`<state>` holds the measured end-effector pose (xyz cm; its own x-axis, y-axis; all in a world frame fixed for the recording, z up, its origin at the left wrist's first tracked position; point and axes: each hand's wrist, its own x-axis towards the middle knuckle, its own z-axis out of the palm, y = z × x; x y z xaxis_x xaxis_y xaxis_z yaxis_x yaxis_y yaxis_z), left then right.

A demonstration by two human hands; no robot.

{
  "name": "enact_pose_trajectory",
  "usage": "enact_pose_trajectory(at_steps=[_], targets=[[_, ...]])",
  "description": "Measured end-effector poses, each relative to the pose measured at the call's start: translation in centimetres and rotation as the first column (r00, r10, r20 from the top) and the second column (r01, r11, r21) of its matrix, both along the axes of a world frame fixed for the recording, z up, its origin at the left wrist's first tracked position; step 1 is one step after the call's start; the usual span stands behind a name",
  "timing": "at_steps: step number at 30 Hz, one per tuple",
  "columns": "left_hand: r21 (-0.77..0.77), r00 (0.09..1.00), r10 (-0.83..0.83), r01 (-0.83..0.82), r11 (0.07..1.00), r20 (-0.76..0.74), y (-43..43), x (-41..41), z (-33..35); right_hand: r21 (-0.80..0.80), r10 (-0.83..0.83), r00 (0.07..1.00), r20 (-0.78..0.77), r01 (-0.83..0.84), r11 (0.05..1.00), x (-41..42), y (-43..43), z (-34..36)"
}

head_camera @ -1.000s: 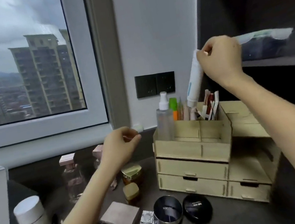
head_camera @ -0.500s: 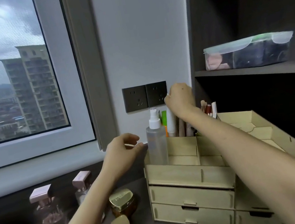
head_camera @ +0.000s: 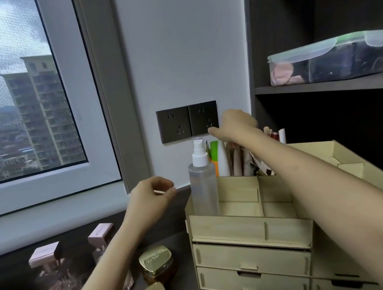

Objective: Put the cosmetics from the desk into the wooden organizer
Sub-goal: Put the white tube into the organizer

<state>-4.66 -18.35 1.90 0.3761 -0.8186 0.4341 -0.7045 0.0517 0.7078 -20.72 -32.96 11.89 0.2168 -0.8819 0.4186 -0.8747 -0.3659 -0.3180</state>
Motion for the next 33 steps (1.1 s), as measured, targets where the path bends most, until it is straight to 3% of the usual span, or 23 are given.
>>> enact_pose_trajectory(at_steps=[8, 15, 22, 27, 33], targets=[[-0.03, 0.998, 0.05, -0.051, 0.998, -0.046, 2.5, 0.6, 1.7, -0.074, 0.064, 0.97, 0.233, -0.048, 0.996, -3.7, 3.3, 2.6], [-0.044, 0.988, 0.154, -0.155, 0.987, -0.033, 8.7, 2.2, 1.9, -0.222, 0.441, 0.825, 0.354, -0.384, 0.896, -2.9, 14.2, 0.6], [-0.033, 0.924, 0.375, -0.378, 0.925, -0.071, 18.8, 6.1, 0.3, 0.112, 0.705, 0.68, 0.202, -0.731, 0.673, 4.5, 24.1, -7.7], [-0.03, 0.803, 0.588, -0.593, 0.805, -0.097, 25.6, 9.6, 0.2, 0.248, 0.771, 0.605, 0.199, -0.792, 0.558, 10.6, 27.0, -11.3], [0.24, 0.766, 0.64, -0.613, 0.753, -0.05, 27.7, 12.2, -1.8, 0.383, 0.815, 0.562, 0.14, -0.79, 0.479, 18.2, 29.0, -15.0]])
